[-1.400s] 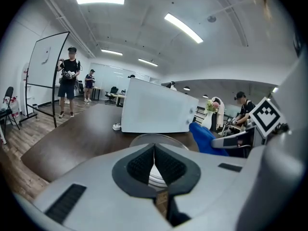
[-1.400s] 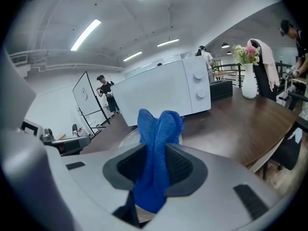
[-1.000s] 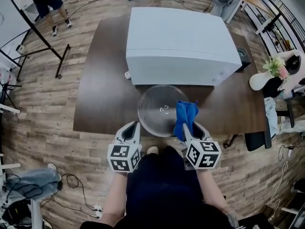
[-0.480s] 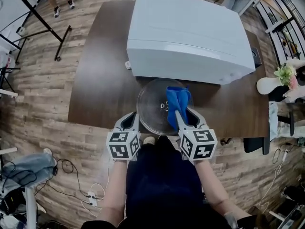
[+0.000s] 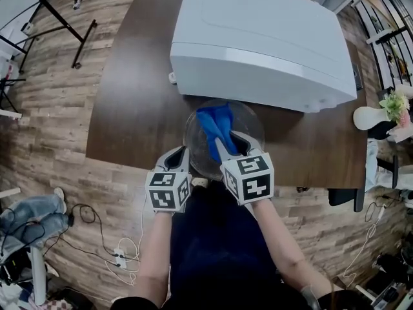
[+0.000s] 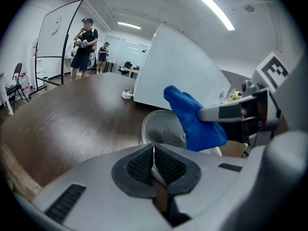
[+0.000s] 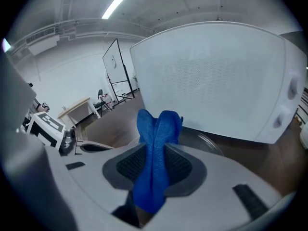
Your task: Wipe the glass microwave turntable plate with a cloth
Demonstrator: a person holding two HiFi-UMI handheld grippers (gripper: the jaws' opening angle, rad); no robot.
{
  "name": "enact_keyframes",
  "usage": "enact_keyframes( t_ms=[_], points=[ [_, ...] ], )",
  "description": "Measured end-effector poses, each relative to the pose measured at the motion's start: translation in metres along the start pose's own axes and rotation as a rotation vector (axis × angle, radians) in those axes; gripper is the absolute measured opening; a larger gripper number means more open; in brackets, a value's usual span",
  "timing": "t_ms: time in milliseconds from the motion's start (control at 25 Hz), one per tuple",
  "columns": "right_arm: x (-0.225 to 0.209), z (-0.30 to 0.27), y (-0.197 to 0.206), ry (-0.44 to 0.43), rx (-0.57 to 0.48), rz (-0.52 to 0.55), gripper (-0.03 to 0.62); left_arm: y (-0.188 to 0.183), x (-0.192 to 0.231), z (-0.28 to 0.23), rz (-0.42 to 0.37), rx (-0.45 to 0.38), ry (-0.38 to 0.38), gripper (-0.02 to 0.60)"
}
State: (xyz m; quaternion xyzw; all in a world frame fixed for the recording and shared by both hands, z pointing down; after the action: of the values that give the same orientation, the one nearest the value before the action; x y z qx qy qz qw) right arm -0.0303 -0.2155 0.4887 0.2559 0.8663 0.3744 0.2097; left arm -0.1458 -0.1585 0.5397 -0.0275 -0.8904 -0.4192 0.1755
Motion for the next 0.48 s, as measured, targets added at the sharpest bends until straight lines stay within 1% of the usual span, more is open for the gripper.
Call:
enact_keyframes(
  t_ms=[120, 280, 480],
  points=[
    [0.008, -0.013, -0.005, -0.018, 0.025, 0.017, 0.104, 0.000, 0.000, -0.002, -0.013, 0.017, -0.013, 0.006],
    [0.017, -0.028, -0.010, -0.046, 0.053, 0.034, 0.104, 0.003, 0.001, -0.006, -0.005, 0.056, -0.035, 0.005],
    [0.028, -0.046, -0.008, -0.103, 0.097, 0.050, 0.104, 0.004, 0.003, -0.006, 0.001, 0.074, -0.041, 0.005]
  ],
)
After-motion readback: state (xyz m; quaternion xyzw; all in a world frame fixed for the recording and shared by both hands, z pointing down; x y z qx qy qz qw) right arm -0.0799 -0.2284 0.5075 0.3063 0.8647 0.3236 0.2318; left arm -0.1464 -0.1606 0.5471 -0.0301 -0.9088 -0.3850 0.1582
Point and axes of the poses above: the fingertips, and each gripper's own axes: z backward along the fingers, x to its left, y out of its underside, the point moved 3 cm from there along z, backward along the fingers, and after that the axes turned 6 degrees about -x, right-handed, at the moved point
